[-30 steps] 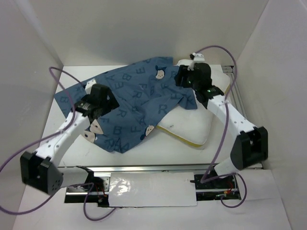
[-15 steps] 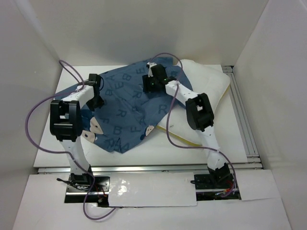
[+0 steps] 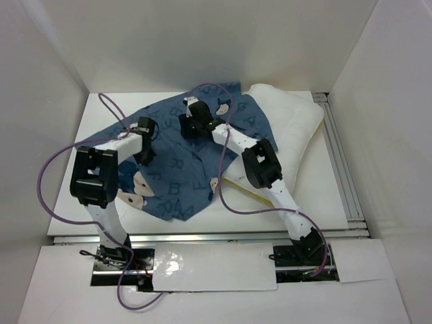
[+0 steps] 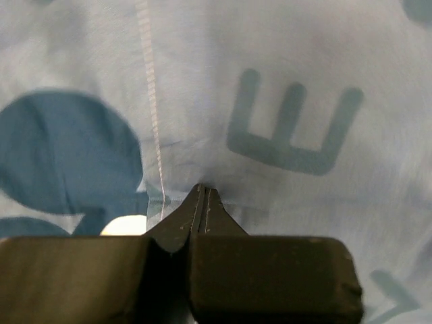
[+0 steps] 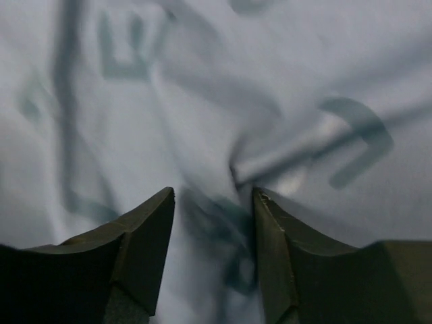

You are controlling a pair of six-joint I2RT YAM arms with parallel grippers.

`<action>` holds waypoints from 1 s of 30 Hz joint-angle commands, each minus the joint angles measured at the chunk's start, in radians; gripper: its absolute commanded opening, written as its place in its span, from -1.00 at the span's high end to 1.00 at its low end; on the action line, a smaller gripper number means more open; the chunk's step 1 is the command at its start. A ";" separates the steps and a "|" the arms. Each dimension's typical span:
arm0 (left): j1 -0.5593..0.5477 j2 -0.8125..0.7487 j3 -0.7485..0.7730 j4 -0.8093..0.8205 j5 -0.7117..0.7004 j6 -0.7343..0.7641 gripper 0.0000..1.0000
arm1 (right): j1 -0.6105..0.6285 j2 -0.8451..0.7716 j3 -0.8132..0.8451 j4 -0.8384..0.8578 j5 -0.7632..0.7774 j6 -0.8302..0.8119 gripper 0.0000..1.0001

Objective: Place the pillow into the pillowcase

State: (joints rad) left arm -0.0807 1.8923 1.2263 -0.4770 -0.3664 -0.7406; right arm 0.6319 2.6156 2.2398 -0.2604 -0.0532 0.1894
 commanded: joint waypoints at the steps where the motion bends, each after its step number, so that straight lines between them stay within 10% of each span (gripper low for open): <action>1: -0.140 0.007 -0.128 -0.227 0.040 -0.062 1.00 | 0.052 0.127 0.023 0.016 -0.176 0.050 -0.11; 13: -0.667 -0.259 -0.350 -0.215 0.274 -0.236 1.00 | 0.167 0.172 0.066 0.191 -0.850 0.016 -0.04; 23: -0.919 -0.461 -0.147 -0.359 0.135 -0.232 0.99 | 0.135 0.028 0.049 0.064 -0.938 -0.051 -0.39; 30: -0.865 -0.555 0.048 -0.486 -0.126 -0.190 -0.09 | 0.043 -0.364 -0.095 -0.049 -0.527 -0.027 -1.00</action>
State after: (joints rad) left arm -0.9821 1.3663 1.2179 -0.8597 -0.3290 -0.9401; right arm 0.7288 2.5195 2.1815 -0.2600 -0.7769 0.1406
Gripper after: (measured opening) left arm 0.518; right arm 0.989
